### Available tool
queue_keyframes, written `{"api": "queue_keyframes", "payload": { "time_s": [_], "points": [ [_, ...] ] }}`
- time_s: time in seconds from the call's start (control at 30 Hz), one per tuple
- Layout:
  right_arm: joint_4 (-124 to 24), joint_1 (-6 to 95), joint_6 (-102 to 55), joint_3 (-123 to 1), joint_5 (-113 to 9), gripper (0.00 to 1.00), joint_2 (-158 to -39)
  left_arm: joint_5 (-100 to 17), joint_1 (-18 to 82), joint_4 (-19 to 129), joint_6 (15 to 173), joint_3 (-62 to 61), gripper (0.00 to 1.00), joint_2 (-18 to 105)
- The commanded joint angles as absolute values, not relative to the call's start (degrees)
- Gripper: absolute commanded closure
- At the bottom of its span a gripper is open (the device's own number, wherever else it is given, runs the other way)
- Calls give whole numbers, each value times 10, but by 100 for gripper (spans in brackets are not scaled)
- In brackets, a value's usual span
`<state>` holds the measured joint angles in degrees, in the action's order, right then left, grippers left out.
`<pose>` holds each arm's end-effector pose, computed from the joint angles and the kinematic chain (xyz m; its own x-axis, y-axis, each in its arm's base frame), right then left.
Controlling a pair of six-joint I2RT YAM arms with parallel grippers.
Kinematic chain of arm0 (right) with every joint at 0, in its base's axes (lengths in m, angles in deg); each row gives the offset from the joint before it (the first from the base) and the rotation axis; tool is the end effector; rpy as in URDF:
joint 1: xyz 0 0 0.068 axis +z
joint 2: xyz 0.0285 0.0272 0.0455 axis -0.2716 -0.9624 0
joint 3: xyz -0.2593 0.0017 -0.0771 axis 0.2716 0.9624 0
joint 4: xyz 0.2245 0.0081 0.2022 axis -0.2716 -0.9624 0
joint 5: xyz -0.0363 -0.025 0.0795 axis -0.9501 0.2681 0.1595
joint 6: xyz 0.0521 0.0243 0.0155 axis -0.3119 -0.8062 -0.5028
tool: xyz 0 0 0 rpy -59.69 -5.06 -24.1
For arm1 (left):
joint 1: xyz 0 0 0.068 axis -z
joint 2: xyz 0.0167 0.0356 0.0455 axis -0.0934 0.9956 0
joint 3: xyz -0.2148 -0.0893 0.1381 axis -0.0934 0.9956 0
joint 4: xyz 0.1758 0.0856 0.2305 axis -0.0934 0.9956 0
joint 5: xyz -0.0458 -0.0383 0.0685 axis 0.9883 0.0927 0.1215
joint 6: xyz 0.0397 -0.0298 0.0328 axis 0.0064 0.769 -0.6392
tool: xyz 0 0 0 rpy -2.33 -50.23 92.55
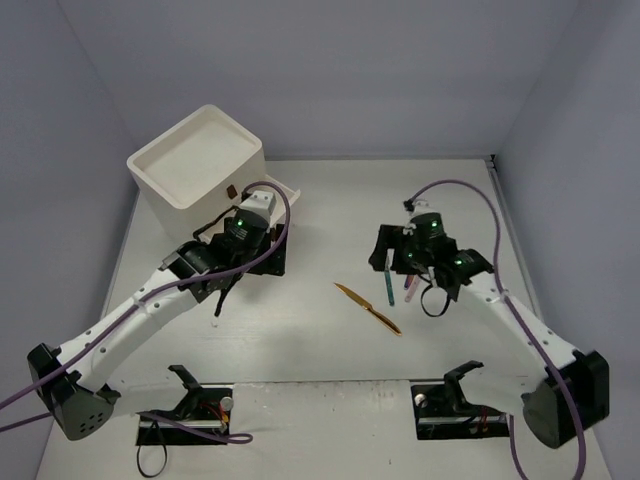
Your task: Sort the eating utensils into containers
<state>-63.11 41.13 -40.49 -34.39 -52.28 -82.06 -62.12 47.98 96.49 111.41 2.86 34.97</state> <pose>0.2726 0.1352 0.2699 -0.6245 0.1506 -0.7664 -0.2934 0.8641 0.4089 0.2238 -0.1934 0.3531 -0.6493 -0.0376 -0.7596 0.2592 0.9281 -0.2674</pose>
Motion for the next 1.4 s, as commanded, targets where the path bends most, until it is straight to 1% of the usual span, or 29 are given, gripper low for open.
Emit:
{"api": "queue_keyframes", "payload": {
  "time_s": [0.0, 0.27, 0.47, 0.67, 0.8, 0.93, 1.0, 1.1, 1.17, 1.23, 1.27, 1.37],
  "points": [
    [-655, 473, -383, -318, -526, 25, -905, -573, 468, 960, 1142, 19, 30, 308],
    [-662, 517, -379, -300, -547, 26, -975, -559, 467, 963, 1158, 34, 30, 270],
    [-661, 551, -372, -307, -578, 29, -1025, -561, 467, 963, 1162, 42, 30, 265],
    [-660, 571, -364, -323, -592, 36, -1059, -562, 467, 962, 1162, 46, 30, 267],
    [-660, 585, -366, -331, -607, 43, -1081, -563, 467, 962, 1163, 50, 30, 267],
    [-659, 603, -370, -336, -618, 53, -1106, -562, 467, 962, 1162, 53, 30, 265],
    [-659, 613, -373, -340, -624, 61, -1116, -562, 467, 962, 1163, 56, 30, 264],
    [-659, 622, -377, -347, -633, 76, -1134, -560, 467, 962, 1163, 57, 30, 262],
    [-658, 626, -382, -349, -635, 89, -1142, -558, 467, 962, 1164, 56, 30, 260],
    [-657, 627, -385, -352, -637, 97, -1149, -557, 467, 962, 1164, 55, 30, 257],
    [-656, 628, -387, -353, -639, 99, -1151, -556, 467, 961, 1165, 54, 30, 256],
    [-655, 628, -402, -363, -646, 100, -1155, -555, 467, 961, 1166, 53, 30, 251]
  ]
}}
